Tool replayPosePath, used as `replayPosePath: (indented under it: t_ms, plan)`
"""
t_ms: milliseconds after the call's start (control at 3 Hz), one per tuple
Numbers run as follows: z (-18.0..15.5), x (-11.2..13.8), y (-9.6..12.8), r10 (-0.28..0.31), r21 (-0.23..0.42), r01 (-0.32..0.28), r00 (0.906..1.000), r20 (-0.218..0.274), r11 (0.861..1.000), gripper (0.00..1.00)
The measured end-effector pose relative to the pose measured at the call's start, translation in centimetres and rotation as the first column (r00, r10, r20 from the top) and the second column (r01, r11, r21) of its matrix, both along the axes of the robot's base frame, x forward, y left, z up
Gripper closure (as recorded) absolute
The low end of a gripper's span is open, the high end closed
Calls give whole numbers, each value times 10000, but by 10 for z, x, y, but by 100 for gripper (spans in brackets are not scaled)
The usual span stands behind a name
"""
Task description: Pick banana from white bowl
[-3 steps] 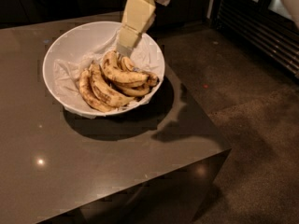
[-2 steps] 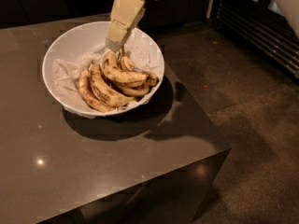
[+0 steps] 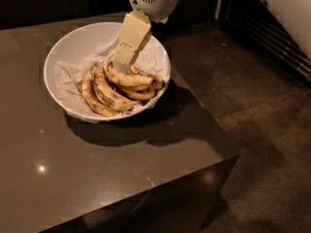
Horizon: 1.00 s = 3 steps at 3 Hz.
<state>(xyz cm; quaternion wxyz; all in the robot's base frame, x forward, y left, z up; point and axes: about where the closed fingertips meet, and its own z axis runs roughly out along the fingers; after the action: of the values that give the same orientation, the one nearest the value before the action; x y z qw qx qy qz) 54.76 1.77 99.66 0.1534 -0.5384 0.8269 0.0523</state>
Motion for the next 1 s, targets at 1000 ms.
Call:
replayPosePath:
  t_ms: [1000]
  plan:
    - [-22,2,19,108,-969,-124,9998,-172,9952,0]
